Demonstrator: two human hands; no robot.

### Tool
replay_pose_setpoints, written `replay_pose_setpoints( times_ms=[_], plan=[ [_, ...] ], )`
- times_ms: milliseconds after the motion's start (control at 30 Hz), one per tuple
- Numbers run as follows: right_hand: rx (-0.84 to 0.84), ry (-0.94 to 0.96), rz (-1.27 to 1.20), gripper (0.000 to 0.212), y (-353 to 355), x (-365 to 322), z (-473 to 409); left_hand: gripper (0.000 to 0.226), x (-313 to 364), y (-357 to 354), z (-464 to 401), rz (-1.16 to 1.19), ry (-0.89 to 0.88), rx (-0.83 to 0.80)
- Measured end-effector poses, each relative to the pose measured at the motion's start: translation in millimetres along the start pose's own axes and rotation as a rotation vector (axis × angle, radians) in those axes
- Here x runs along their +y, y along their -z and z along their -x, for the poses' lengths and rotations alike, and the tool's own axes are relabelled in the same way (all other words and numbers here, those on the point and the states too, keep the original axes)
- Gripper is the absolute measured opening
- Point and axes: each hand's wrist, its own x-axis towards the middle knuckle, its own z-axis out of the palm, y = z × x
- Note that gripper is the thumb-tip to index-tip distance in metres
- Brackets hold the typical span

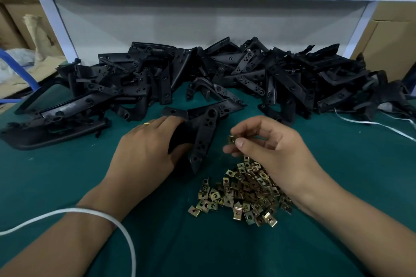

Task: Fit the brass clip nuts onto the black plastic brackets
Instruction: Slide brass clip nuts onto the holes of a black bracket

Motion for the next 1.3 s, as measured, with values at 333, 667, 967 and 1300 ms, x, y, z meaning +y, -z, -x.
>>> replay_pose_setpoints(
  times_ms=[333, 667, 967, 1300],
  plan=[
    [0.037, -0.060, -0.232, 0.015, -0.7, 0.1, 1.5, 0.044, 2.8, -0.7, 0.8, 0.028, 0.006, -0.005],
    [0.012, -0.038, -0.039, 0.014, 2.8, 3.8, 1.4, 0.048, 3.8, -1.1, 0.7, 0.030, 0.018, -0.028],
    [-0.011, 0.002, 0.060, 0.009, 3.0, 5.1, 3.4, 0.048, 4.7, -1.4, 0.0, 0.029, 0.006, -0.040],
    [-0.092, -0.173, -0.419, 0.013, 0.0, 2.1, 2.1, 0.046, 3.0, -4.3, 0.2, -0.006, -0.034, -0.031]
  ],
)
